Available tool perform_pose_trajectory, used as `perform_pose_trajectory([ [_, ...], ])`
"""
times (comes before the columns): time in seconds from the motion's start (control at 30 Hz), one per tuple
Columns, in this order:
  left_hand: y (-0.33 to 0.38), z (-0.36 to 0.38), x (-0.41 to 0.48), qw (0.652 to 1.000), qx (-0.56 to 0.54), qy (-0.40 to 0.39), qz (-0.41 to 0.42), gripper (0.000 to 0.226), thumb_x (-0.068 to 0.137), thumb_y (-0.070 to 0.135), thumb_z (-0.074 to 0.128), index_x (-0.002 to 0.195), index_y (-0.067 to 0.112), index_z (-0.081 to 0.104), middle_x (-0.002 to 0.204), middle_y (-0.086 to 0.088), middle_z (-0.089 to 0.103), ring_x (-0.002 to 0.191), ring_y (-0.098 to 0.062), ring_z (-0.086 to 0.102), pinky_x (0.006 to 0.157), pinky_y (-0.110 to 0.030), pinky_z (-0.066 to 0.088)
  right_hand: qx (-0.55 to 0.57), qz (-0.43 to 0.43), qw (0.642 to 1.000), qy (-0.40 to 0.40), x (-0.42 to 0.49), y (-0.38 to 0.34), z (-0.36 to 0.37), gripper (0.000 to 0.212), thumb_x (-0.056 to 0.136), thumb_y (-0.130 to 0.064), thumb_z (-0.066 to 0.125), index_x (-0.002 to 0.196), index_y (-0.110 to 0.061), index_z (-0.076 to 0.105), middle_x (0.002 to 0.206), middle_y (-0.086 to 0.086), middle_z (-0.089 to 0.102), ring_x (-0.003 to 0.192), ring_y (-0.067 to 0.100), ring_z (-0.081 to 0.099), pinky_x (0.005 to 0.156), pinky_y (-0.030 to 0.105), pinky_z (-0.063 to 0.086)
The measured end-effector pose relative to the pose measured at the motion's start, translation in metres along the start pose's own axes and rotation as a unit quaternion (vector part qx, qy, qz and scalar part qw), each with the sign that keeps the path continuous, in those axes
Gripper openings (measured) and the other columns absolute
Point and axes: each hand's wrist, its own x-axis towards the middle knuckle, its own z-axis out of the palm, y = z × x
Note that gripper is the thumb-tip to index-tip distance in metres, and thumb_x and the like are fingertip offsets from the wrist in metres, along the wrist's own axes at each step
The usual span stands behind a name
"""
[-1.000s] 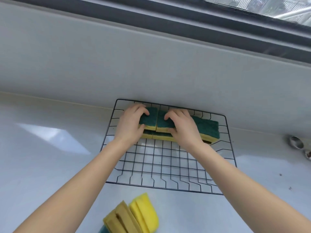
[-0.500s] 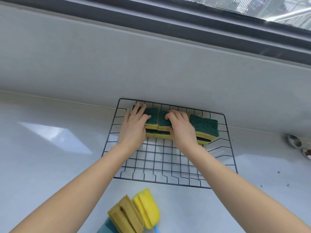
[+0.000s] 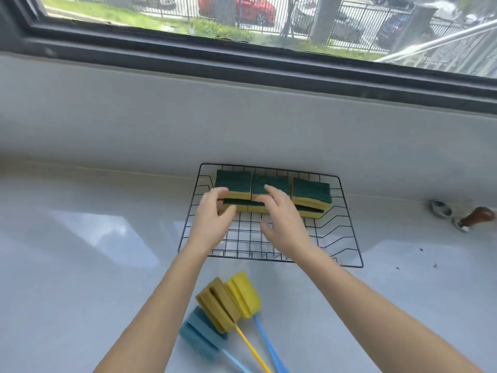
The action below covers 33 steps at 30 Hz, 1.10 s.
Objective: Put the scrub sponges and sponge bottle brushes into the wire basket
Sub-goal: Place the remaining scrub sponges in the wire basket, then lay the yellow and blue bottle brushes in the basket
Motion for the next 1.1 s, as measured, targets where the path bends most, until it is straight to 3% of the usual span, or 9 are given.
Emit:
perform_pose_trajectory([
  [0.13, -0.014, -0.011, -0.098, 0.989, -0.125, 0.019, -0.071, 0.018, 0.088, 0.009, 0.055, 0.088, 0.027, 0.061, 0.092, 0.004, 0.068, 0.082, -0.010, 0.064, 0.071, -0.022, 0.048, 0.142, 0.034, 0.989, 0.015, -0.081, -0.022, 0.014, 0.041, 0.084, -0.011, 0.059, 0.122, -0.022, 0.050, 0.141, -0.004, 0.041, 0.135, 0.014, 0.031, 0.112, 0.031, 0.030],
  [0.33, -0.056, 0.021, -0.212, 0.958, -0.175, -0.015, -0.228, 0.015, 0.087, -0.005, 0.053, 0.087, 0.007, 0.062, 0.075, -0.005, 0.066, 0.062, -0.016, 0.057, 0.050, -0.020, 0.044, 0.180, 0.097, 0.979, 0.003, -0.189, -0.026, 0.041, 0.041, 0.081, -0.015, 0.060, 0.119, -0.025, 0.050, 0.132, -0.014, 0.041, 0.126, 0.005, 0.034, 0.104, 0.019, 0.025],
  [0.47, -0.053, 0.046, -0.242, 0.942, -0.187, -0.043, -0.276, 0.024, 0.092, 0.008, 0.053, 0.116, 0.004, 0.055, 0.097, -0.008, 0.064, 0.077, -0.017, 0.059, 0.058, -0.023, 0.044, 0.229, 0.180, 0.949, -0.118, -0.217, -0.020, 0.041, 0.036, 0.087, -0.016, 0.056, 0.121, -0.024, 0.047, 0.122, -0.008, 0.051, 0.101, 0.008, 0.053, 0.087, 0.023, 0.042],
  [0.6, -0.042, 0.061, -0.242, 0.934, -0.202, -0.019, -0.296, 0.044, 0.094, 0.015, 0.051, 0.135, 0.004, 0.041, 0.124, -0.014, 0.057, 0.095, -0.019, 0.056, 0.063, -0.023, 0.043, 0.287, 0.214, 0.915, -0.185, -0.224, -0.020, 0.036, 0.032, 0.092, -0.012, 0.051, 0.123, -0.014, 0.047, 0.112, 0.004, 0.059, 0.091, 0.012, 0.056, 0.085, 0.023, 0.044],
  [0.73, -0.033, 0.070, -0.232, 0.902, -0.278, 0.050, -0.327, 0.026, 0.092, 0.017, 0.054, 0.118, 0.014, 0.051, 0.091, -0.004, 0.060, 0.083, -0.015, 0.055, 0.062, -0.026, 0.038, 0.340, 0.265, 0.874, -0.223, -0.219, -0.022, 0.032, 0.035, 0.094, -0.007, 0.045, 0.128, -0.008, 0.043, 0.124, 0.012, 0.053, 0.097, 0.016, 0.051, 0.076, 0.013, 0.040],
  [0.83, -0.033, 0.076, -0.228, 0.883, -0.306, 0.099, -0.343, 0.016, 0.091, 0.015, 0.055, 0.107, 0.014, 0.056, 0.085, -0.006, 0.057, 0.071, -0.014, 0.050, 0.056, -0.026, 0.033, 0.356, 0.287, 0.858, -0.236, -0.219, -0.020, 0.031, 0.039, 0.092, -0.001, 0.042, 0.132, -0.003, 0.039, 0.118, 0.012, 0.051, 0.092, 0.019, 0.047, 0.079, 0.023, 0.039],
  [0.97, -0.035, 0.082, -0.224, 0.886, -0.296, 0.091, -0.344, 0.016, 0.090, 0.014, 0.054, 0.075, 0.017, 0.060, 0.071, -0.004, 0.050, 0.064, -0.015, 0.046, 0.051, -0.024, 0.026, 0.368, 0.294, 0.839, -0.271, -0.217, -0.020, 0.028, 0.039, 0.093, -0.004, 0.040, 0.132, -0.008, 0.038, 0.118, 0.009, 0.055, 0.085, 0.013, 0.048, 0.067, 0.016, 0.038],
  [1.03, -0.037, 0.085, -0.223, 0.888, -0.294, 0.090, -0.341, 0.017, 0.089, 0.013, 0.055, 0.073, 0.017, 0.060, 0.071, -0.003, 0.050, 0.061, -0.014, 0.044, 0.048, -0.022, 0.025, 0.374, 0.306, 0.831, -0.277, -0.217, -0.023, 0.027, 0.038, 0.094, -0.009, 0.041, 0.131, -0.013, 0.040, 0.125, 0.011, 0.057, 0.091, 0.015, 0.048, 0.063, 0.014, 0.036],
  [1.1, -0.039, 0.086, -0.226, 0.889, -0.296, 0.102, -0.334, 0.016, 0.090, 0.014, 0.055, 0.075, 0.016, 0.061, 0.075, -0.002, 0.056, 0.062, -0.014, 0.044, 0.047, -0.022, 0.025, 0.387, 0.321, 0.821, -0.272, -0.218, -0.025, 0.027, 0.035, 0.093, -0.010, 0.043, 0.128, -0.014, 0.045, 0.110, 0.010, 0.060, 0.085, 0.017, 0.051, 0.063, 0.018, 0.038],
])
